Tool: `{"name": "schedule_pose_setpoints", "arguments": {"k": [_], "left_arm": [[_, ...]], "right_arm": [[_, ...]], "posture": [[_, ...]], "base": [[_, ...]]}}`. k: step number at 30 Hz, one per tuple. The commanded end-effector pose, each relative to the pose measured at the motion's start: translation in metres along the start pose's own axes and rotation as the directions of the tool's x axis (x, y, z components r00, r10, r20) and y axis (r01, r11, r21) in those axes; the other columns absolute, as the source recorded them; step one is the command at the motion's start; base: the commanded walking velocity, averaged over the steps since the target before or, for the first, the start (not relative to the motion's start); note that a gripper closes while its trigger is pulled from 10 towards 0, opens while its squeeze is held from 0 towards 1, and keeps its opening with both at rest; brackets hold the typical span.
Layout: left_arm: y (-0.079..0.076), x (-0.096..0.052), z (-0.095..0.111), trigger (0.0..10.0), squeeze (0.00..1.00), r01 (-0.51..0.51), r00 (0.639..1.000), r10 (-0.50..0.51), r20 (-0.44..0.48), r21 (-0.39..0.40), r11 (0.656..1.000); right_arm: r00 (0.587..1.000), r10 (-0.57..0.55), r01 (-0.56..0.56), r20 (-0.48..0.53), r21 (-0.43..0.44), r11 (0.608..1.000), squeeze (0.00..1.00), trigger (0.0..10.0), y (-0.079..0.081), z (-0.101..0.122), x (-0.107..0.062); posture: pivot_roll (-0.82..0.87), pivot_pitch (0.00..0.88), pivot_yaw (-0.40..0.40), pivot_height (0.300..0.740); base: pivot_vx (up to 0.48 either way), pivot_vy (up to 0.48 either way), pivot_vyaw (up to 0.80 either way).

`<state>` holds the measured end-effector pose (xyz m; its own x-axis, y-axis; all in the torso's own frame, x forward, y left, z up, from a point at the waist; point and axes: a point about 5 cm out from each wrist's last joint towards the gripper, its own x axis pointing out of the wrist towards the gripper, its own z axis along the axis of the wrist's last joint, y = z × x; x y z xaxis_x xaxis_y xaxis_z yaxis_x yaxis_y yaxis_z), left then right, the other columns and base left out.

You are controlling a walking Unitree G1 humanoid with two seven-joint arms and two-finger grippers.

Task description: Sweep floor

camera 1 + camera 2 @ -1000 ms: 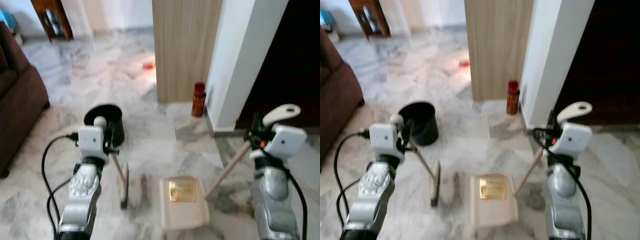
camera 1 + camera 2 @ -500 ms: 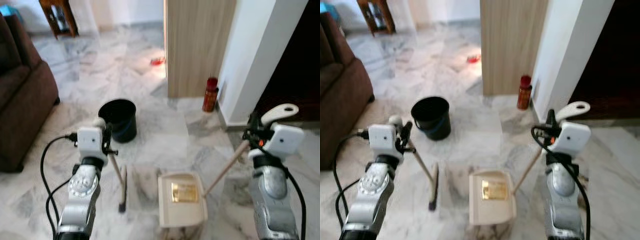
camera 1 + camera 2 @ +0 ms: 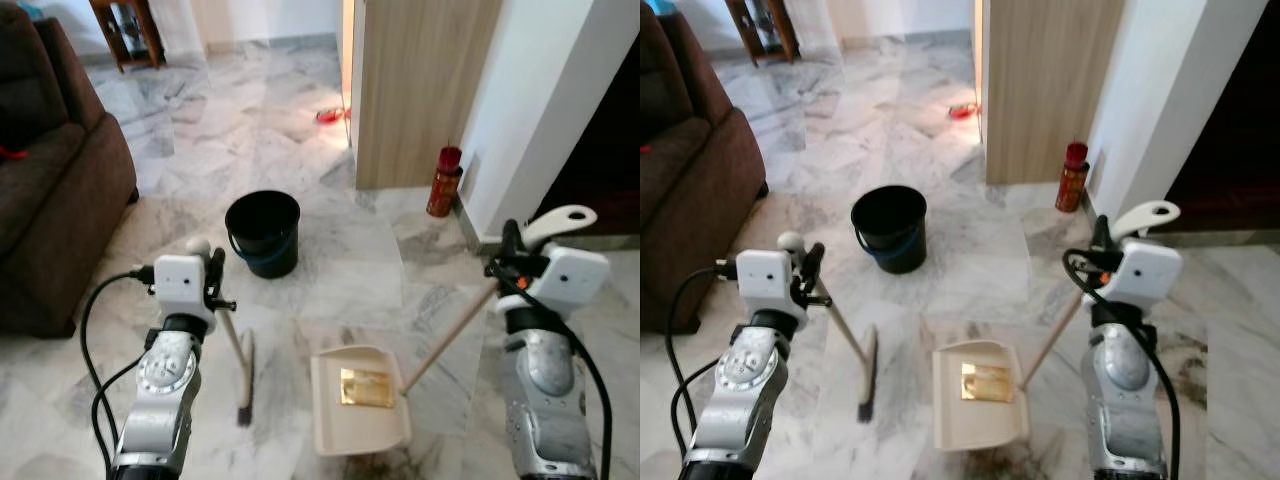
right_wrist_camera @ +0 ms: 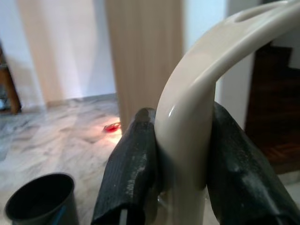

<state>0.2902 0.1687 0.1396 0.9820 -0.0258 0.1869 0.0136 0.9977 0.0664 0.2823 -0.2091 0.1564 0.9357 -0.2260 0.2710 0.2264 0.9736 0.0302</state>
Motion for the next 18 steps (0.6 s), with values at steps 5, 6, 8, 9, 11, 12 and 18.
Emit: {"name": "schedule_pose_setpoints", "arguments": {"k": [5, 6, 8, 9, 11, 12, 18], "left_arm": [[0.008, 0.0, 0.01, 10.0, 0.0, -0.025, 0.999, 0.023, 0.041, 0.029, 0.999], [0.008, 0.0, 0.01, 10.0, 0.0, -0.025, 0.999, 0.024, 0.041, 0.029, 0.999], [0.007, 0.0, 0.009, 10.0, 0.0, -0.017, 0.999, 0.016, 0.039, 0.042, 0.999], [0.007, 0.0, 0.009, 10.0, 0.0, -0.014, 0.999, 0.013, 0.036, 0.045, 0.999], [0.006, -0.001, 0.006, 10.0, 0.0, -0.014, 1.0, 0.013, 0.027, 0.043, 0.999], [0.006, -0.001, 0.006, 10.0, 0.0, -0.014, 1.0, 0.013, 0.025, 0.042, 0.999], [0.003, 0.0, 0.005, 10.0, 0.0, -0.003, 1.0, 0.002, 0.024, 0.037, 0.999]], "right_arm": [[0.998, 0.024, -0.025, 0.064, 0.021, 0.999, 0.0, 10.0, 0.008, 0.014, 0.003], [0.998, 0.025, -0.026, 0.065, 0.022, 0.999, 0.0, 10.0, 0.008, 0.015, 0.003], [0.997, 0.028, -0.03, 0.066, 0.026, 0.999, 0.0, 10.0, 0.009, 0.015, 0.003], [0.997, 0.029, -0.031, 0.066, 0.027, 0.999, 0.0, 10.0, 0.009, 0.015, 0.003], [0.997, 0.032, -0.034, 0.069, 0.031, 0.999, 0.0, 10.0, 0.011, 0.015, 0.003], [0.997, 0.032, -0.035, 0.072, 0.035, 0.999, 0.0, 10.0, 0.012, 0.016, 0.003], [0.994, 0.028, -0.035, 0.106, 0.064, 0.997, 0.0, 10.0, 0.014, 0.025, 0.006]], "posture": [[0.01, 0.087, 0.039, 0.74], [0.01, 0.086, 0.039, 0.74], [0.01, 0.083, 0.038, 0.74], [0.01, 0.083, 0.038, 0.74], [0.01, 0.08, 0.038, 0.74], [0.01, 0.08, 0.038, 0.74], [0.0, 0.063, 0.039, 0.74]], "base": [[0.0, 0.351, 0.0], [0.0, 0.274, 0.0], [0.0, 0.0, 0.0], [0.0, 0.0, 0.0], [0.0, 0.0, 0.0], [0.0, 0.0, 0.0], [0.0, 0.0, 0.0]]}}
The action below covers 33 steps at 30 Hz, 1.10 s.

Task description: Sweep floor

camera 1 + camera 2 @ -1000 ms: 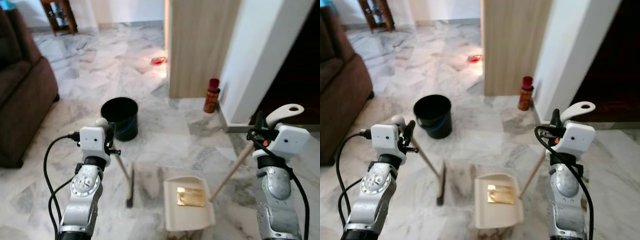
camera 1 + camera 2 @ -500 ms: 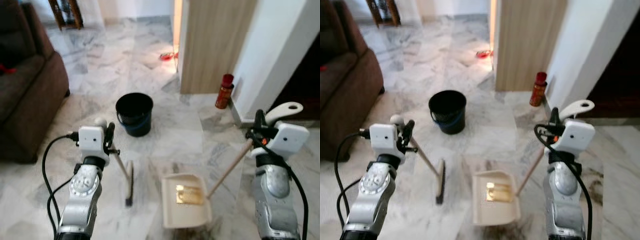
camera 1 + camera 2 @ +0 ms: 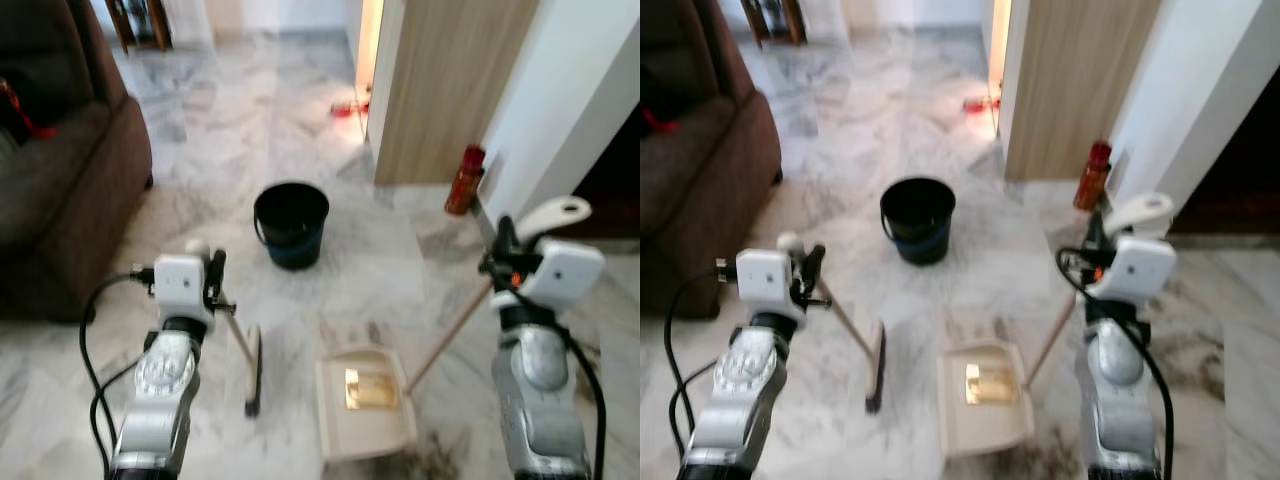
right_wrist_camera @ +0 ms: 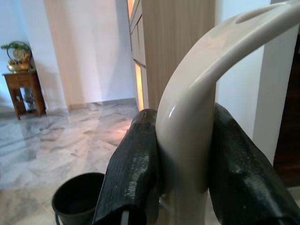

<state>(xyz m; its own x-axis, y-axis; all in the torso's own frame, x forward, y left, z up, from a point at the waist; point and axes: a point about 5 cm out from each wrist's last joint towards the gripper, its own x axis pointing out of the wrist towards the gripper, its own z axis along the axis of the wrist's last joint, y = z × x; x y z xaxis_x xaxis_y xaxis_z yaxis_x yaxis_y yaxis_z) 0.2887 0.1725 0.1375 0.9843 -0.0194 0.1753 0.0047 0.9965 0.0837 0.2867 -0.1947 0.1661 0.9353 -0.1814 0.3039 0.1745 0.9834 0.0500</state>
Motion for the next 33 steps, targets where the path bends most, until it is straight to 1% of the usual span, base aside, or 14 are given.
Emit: {"name": "schedule_pose_setpoints", "arguments": {"k": [1, 2, 4, 5, 10, 13, 15, 20, 21, 22, 33], "left_arm": [[-0.001, 0.001, 0.007, 10.0, 0.0, 0.006, 0.999, -0.006, 0.037, 0.018, 1.0], [-0.001, 0.001, 0.007, 10.0, 0.0, 0.006, 0.999, -0.006, 0.037, 0.018, 1.0], [-0.002, 0.002, 0.007, 10.0, 0.0, 0.007, 0.999, -0.007, 0.037, 0.018, 1.0], [-0.002, 0.002, 0.007, 10.0, 0.0, 0.006, 0.999, -0.007, 0.036, 0.018, 1.0], [-0.002, 0.001, 0.007, 10.0, 0.0, 0.012, 0.999, -0.013, 0.037, 0.026, 1.0], [-0.003, 0.001, 0.007, 10.0, 0.0, 0.018, 0.999, -0.02, 0.04, 0.035, 0.999], [-0.003, 0.001, 0.008, 10.0, 0.0, 0.014, 0.999, -0.015, 0.043, 0.029, 0.999], [-0.003, 0.002, 0.009, 10.0, 0.0, 0.012, 0.999, -0.013, 0.046, 0.03, 0.999], [-0.002, 0.002, 0.009, 10.0, 0.0, 0.011, 0.999, -0.013, 0.046, 0.031, 0.999], [-0.002, 0.002, 0.009, 10.0, 0.0, 0.008, 0.999, -0.01, 0.048, 0.033, 0.999], [0.001, 0.003, 0.009, 10.0, 0.0, -0.002, 0.999, 0.0, 0.05, 0.04, 0.999]], "right_arm": [[0.996, -0.018, 0.013, 0.089, 0.053, 0.999, 0.0, 10.0, 0.0, 0.02, 0.005], [0.996, -0.018, 0.013, 0.089, 0.053, 0.999, 0.0, 10.0, 0.0, 0.02, 0.005], [0.993, -0.032, 0.02, 0.112, 0.106, 0.994, 0.0, 10.0, 0.005, 0.027, 0.009], [0.992, -0.033, 0.019, 0.119, 0.118, 0.993, 0.0, 10.0, 0.007, 0.029, 0.009], [0.987, -0.019, -0.005, 0.161, 0.146, 0.989, 0.0, 10.0, 0.016, 0.039, 0.011], [0.984, -0.02, -0.009, 0.179, 0.156, 0.988, 0.0, 10.0, 0.018, 0.043, 0.013], [0.981, -0.029, -0.005, 0.193, 0.172, 0.985, 0.0, 10.0, 0.018, 0.048, 0.014], [0.977, -0.03, -0.008, 0.212, 0.177, 0.984, 0.0, 10.0, 0.018, 0.053, 0.016], [0.975, -0.032, -0.008, 0.22, 0.178, 0.984, 0.0, 10.0, 0.019, 0.056, 0.016], [0.969, -0.03, -0.015, 0.247, 0.178, 0.984, 0.0, 10.0, 0.021, 0.063, 0.018], [0.957, -0.008, -0.047, 0.291, 0.18, 0.982, 0.0, 10.0, 0.029, 0.075, 0.021]], "posture": [[0.01, 0.058, 0.039, 0.74], [0.01, 0.058, 0.039, 0.74], [0.0, 0.048, 0.04, 0.74], [0.0, 0.048, 0.04, 0.74], [0.01, 0.049, 0.039, 0.74], [0.01, 0.049, 0.039, 0.74], [0.01, 0.057, 0.039, 0.74], [0.01, 0.064, 0.039, 0.74], [0.01, 0.065, 0.04, 0.74], [0.01, 0.066, 0.04, 0.74], [0.02, 0.073, 0.042, 0.74]], "base": [[0.0, 0.0, 0.0], [0.0, 0.0, 0.0], [0.0, 0.0, 0.0], [0.0, 0.0, 0.0], [0.0, 0.0, 0.0], [0.0, 0.0, 0.0], [0.279, 0.0, 0.0], [0.336, 0.0, 0.0], [0.36, 0.0, 0.0], [0.379, 0.0, 0.0], [0.404, 0.0, 0.0]]}}
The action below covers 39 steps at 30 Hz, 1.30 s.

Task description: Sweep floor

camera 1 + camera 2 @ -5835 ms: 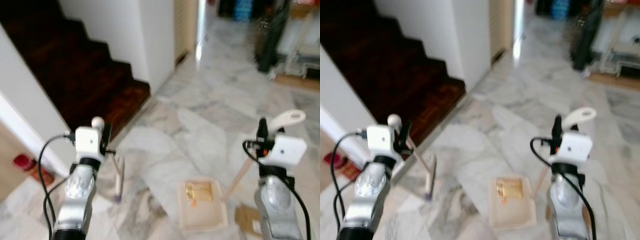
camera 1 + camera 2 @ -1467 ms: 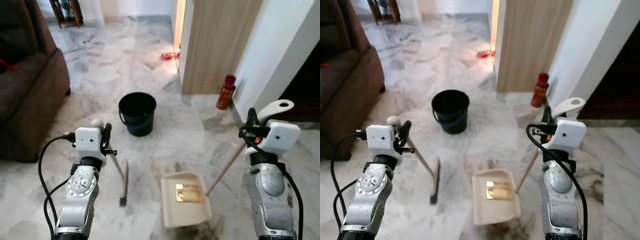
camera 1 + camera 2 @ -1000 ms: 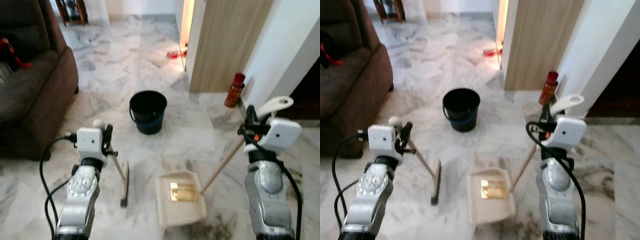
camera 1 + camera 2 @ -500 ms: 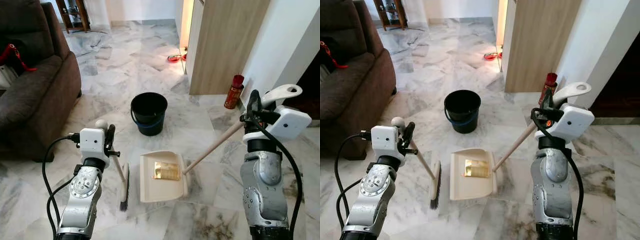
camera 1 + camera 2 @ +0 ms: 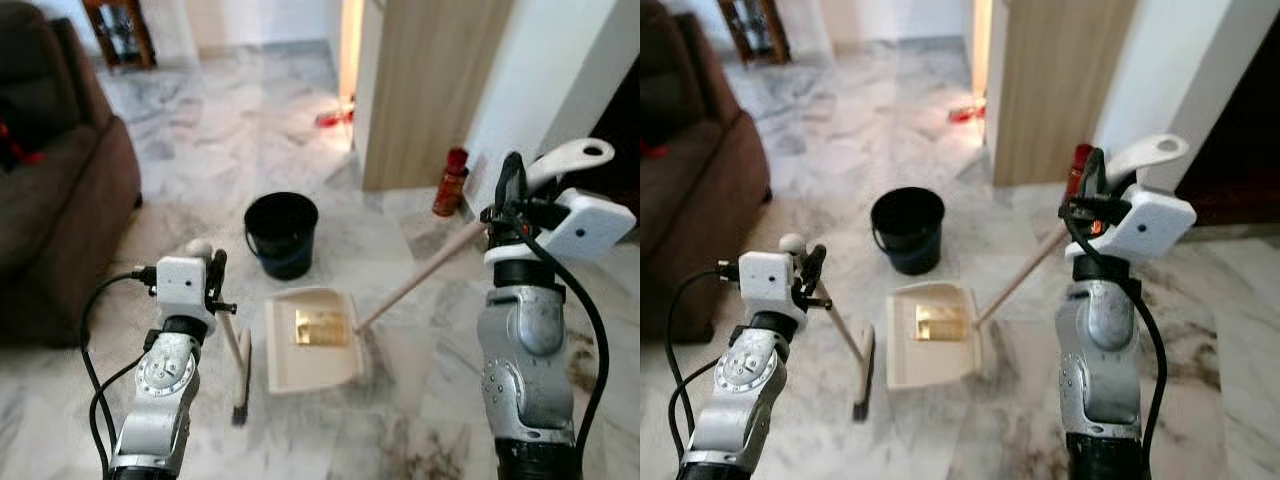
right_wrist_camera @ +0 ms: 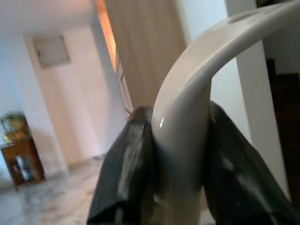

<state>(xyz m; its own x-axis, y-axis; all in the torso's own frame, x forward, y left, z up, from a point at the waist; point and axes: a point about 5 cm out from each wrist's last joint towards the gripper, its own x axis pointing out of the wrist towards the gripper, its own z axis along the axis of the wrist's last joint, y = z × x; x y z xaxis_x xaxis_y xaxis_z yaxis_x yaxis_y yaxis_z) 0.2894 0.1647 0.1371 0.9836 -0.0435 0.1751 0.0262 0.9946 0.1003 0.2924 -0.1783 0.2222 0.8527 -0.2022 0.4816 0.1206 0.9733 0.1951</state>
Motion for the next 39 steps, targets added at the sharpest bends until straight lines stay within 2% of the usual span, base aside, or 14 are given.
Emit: {"name": "schedule_pose_setpoints", "arguments": {"k": [1, 7, 11, 28, 33, 39], "left_arm": [[0.0087, 0.0017, 0.0092, 10.0, 0.0, -0.027, 0.998, 0.026, 0.049, 0.027, 0.999], [0.0091, 0.0017, 0.0093, 10.0, 0.0, -0.029, 0.998, 0.028, 0.049, 0.029, 0.999], [0.0089, 0.0017, 0.0094, 10.0, 0.0, -0.029, 0.998, 0.028, 0.049, 0.03, 0.999], [0.0091, 0.0017, 0.0091, 10.0, 0.0, -0.029, 0.998, 0.027, 0.049, 0.029, 0.999], [0.0157, -0.0007, 0.0075, 10.0, 0.0, -0.037, 0.998, 0.035, 0.044, 0.043, 0.998], [0.0152, -0.0024, 0.0064, 10.0, 0.0, -0.031, 0.999, 0.029, 0.041, 0.051, 0.998]], "right_arm": [[0.995, 0.036, -0.039, 0.093, 0.032, 0.999, 0.0, 10.0, 0.0124, 0.0207, 0.0062], [0.995, 0.047, -0.049, 0.084, 0.025, 0.998, 0.0, 10.0, 0.0144, 0.0205, 0.0059], [0.995, 0.055, -0.057, 0.081, 0.028, 0.998, 0.0, 10.0, 0.0159, 0.0207, 0.0062], [0.996, 0.068, -0.071, 0.058, 0.055, 0.996, 0.0, 10.0, 0.018, 0.0182, 0.0057], [0.996, 0.069, -0.072, 0.058, 0.057, 0.996, 0.0, 10.0, 0.0181, 0.0185, 0.0064], [0.995, 0.072, -0.076, 0.062, 0.068, 0.995, 0.0, 10.0, 0.019, 0.0196, 0.0067]], "posture": [[0.02, 0.073, 0.042, 0.74], [0.02, 0.073, 0.043, 0.74], [0.02, 0.072, 0.042, 0.74], [0.02, 0.071, 0.041, 0.74], [0.02, 0.069, 0.041, 0.74], [0.02, 0.061, 0.042, 0.74]], "base": [[0.439, 0.0, 0.0], [0.437, 0.0, 0.0], [0.437, 0.0, 0.54], [0.439, 0.0, 0.0], [0.441, 0.0, 0.0], [0.441, 0.0, 0.0]]}}
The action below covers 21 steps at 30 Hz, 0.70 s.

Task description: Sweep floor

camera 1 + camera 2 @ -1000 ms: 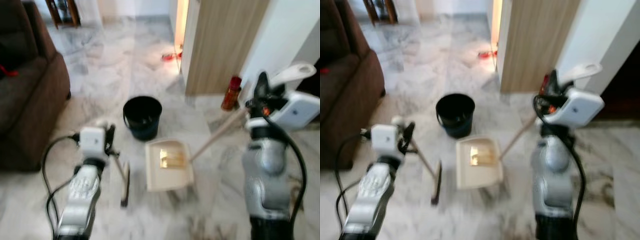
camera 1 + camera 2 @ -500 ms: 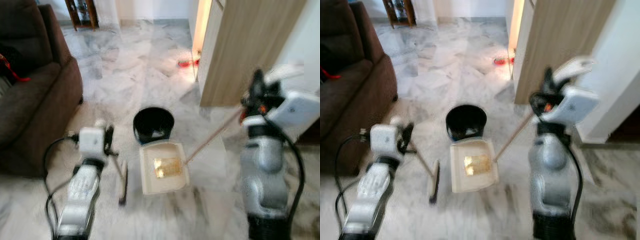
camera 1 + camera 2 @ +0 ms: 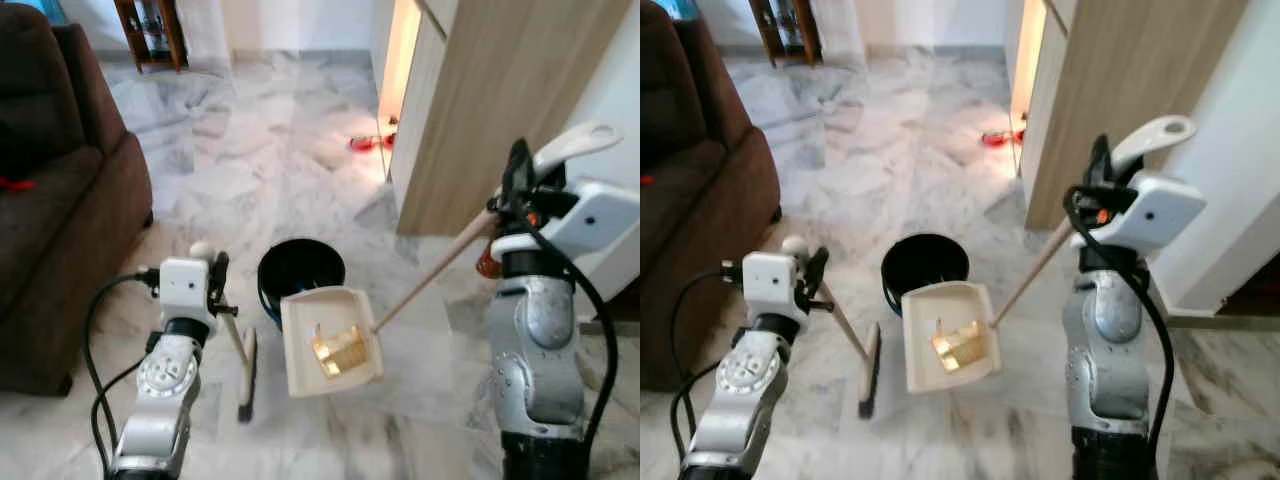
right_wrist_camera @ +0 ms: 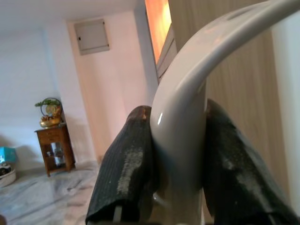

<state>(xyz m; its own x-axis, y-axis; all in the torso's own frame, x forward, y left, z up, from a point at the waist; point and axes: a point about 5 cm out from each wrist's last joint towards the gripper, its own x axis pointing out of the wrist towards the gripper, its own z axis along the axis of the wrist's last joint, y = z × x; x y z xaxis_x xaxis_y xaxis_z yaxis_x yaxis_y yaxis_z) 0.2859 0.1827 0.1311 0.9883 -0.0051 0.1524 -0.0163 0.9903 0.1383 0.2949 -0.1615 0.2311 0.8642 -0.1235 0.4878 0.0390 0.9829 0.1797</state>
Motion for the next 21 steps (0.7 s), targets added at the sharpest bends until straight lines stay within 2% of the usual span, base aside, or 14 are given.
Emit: {"name": "schedule_pose_setpoints", "arguments": {"k": [1, 5, 9, 15, 21], "left_arm": [[-0.002, 0.002, 0.014, 10.0, 0.0, 0.007, 0.998, -0.007, 0.068, 0.009, 1.0], [0.006, -0.004, 0.013, 10.0, 0.0, -0.014, 0.998, 0.012, 0.064, 0.034, 0.999], [0.023, -0.018, 0.011, 10.0, 0.0, -0.053, 0.998, 0.049, 0.047, 0.087, 0.995], [0.034, -0.03, 0.009, 10.0, 0.0, -0.077, 0.997, 0.073, 0.032, 0.119, 0.99], [0.03, -0.03, 0.011, 10.0, 0.0, -0.074, 0.997, 0.07, 0.032, 0.113, 0.991]], "right_arm": [[0.997, -0.005, 0.002, 0.072, 0.042, 0.999, 0.0, 10.0, 0.001, 0.015, 0.004], [0.997, -0.008, 0.005, 0.077, 0.039, 0.999, 0.0, 10.0, 0.0, 0.016, 0.005], [0.997, -0.01, 0.007, 0.081, 0.037, 0.999, 0.0, 10.0, -0.001, 0.017, 0.005], [0.996, -0.007, 0.002, 0.089, 0.05, 0.999, 0.0, 10.0, 0.0, 0.019, 0.006], [0.995, -0.009, 0.003, 0.103, 0.056, 0.998, 0.0, 10.0, 0.001, 0.023, 0.009]], "posture": [[0.02, 0.061, 0.042, 0.74], [0.02, 0.057, 0.045, 0.74], [0.02, 0.058, 0.045, 0.74], [0.03, 0.061, 0.042, 0.74], [0.04, 0.062, 0.041, 0.74]], "base": [[0.439, 0.0, 0.0], [0.441, 0.0, 0.0], [0.44, 0.0, 0.0], [0.441, 0.0, 0.0], [0.438, 0.0, 0.0]]}}
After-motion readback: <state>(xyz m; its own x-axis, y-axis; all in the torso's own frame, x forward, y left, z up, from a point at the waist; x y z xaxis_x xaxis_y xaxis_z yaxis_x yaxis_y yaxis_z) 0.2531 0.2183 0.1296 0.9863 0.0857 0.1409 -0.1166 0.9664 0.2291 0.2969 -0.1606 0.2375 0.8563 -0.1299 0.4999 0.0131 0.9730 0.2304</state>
